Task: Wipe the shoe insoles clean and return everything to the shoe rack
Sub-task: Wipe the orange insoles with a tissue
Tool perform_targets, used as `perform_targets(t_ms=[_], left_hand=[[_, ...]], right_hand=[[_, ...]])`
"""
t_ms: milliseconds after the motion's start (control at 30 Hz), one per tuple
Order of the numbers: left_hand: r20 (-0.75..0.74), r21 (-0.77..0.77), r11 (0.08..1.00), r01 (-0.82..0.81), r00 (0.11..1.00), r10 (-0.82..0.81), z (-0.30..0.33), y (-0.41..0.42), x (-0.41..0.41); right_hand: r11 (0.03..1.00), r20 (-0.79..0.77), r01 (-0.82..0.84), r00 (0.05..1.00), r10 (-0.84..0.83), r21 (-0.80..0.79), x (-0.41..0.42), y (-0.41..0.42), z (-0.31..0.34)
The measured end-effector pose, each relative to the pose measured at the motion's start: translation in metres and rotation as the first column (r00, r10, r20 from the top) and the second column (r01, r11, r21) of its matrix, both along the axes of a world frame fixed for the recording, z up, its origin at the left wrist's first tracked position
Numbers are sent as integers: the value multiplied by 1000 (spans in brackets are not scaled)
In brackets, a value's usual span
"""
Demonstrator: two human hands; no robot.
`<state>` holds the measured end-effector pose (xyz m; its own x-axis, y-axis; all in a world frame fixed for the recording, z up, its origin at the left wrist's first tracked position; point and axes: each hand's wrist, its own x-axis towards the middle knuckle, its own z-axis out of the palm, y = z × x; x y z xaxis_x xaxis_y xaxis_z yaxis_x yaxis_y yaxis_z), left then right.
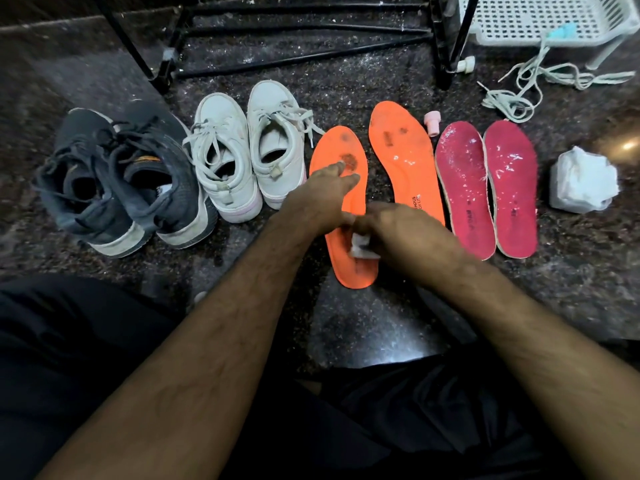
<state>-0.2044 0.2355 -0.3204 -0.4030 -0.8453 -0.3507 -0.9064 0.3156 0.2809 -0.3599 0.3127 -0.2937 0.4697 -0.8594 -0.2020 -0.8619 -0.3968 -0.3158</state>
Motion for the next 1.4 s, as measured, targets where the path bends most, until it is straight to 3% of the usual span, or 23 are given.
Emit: perform_targets(t_ms=[33,67,167,233,267,333,400,433,500,600,667,767,800,867,967,1067,1133,1200,1233,1300,1400], left_hand=[[1,-13,1000,3,1000,-3,0,-1,-1],[1,-13,1000,2,1000,-2,-1,-3,0],[-3,5,1000,-17,1000,17,-2,-4,1],[-15,1,1000,-23,1000,23,-4,-4,0],[-18,0,1000,-21,1000,21,-4,-5,0],[-21,-5,1000,-25,999,25,-3,-7,0],[-20,-18,999,-33,999,32,-2,-9,0],[-9,-25,999,-29,1000,29,-2,-9,-1],[31,-34,999,-13,999,14,-2,-8,-2],[44,-32,999,-18,999,20,-3,-6,0],[32,-37,999,-22,999,23,-3,-6,1],[29,-41,999,-1,1000,2,-1,-6,0],[32,-46,999,8,999,-7,0,-6,0],[29,-37,999,19,999,-18,1,-5,1],[33,2,1000,20,999,-20,2,-5,4],[48,3,1000,20,999,-20,4,-4,3],[46,-5,1000,18,999,-18,4,-4,0],[33,-23,1000,12,999,-11,1,-7,-1],[21,-33,999,7,1000,-6,-1,-9,-1],[7,-33,999,-5,1000,5,-4,-10,0],[15,-16,1000,-14,1000,15,-5,-9,3]], right_hand=[[997,16,39,999,-38,-73,6,1,-3],[998,32,46,999,-44,-48,14,3,-7],[939,47,-86,996,75,333,17,10,-6],[886,77,-109,994,83,451,1,5,2],[904,111,-72,993,27,422,-8,1,5],[972,205,132,964,-172,196,-17,-9,5],[947,303,321,903,-305,-2,-11,-13,-5],[946,290,323,904,-313,12,-5,-13,-11],[962,176,173,961,-211,210,4,-8,-18],[898,71,24,996,-61,440,-5,-2,-1],[908,72,63,992,-102,414,-16,-4,7],[937,237,340,907,-348,75,-14,-8,0],[929,290,368,885,-365,47,-8,-9,-5],[962,226,221,940,-254,163,5,-6,-15],[905,110,3,992,-55,425,3,2,-11],[873,65,-9,998,-26,488,-16,2,3],[952,125,146,975,-185,271,-20,-2,7],[951,297,305,905,-305,49,-12,-5,1],[952,325,306,898,-296,24,-4,-6,-5],[980,224,130,961,-162,152,10,-4,-16],[907,96,-42,995,2,419,7,4,-10]])
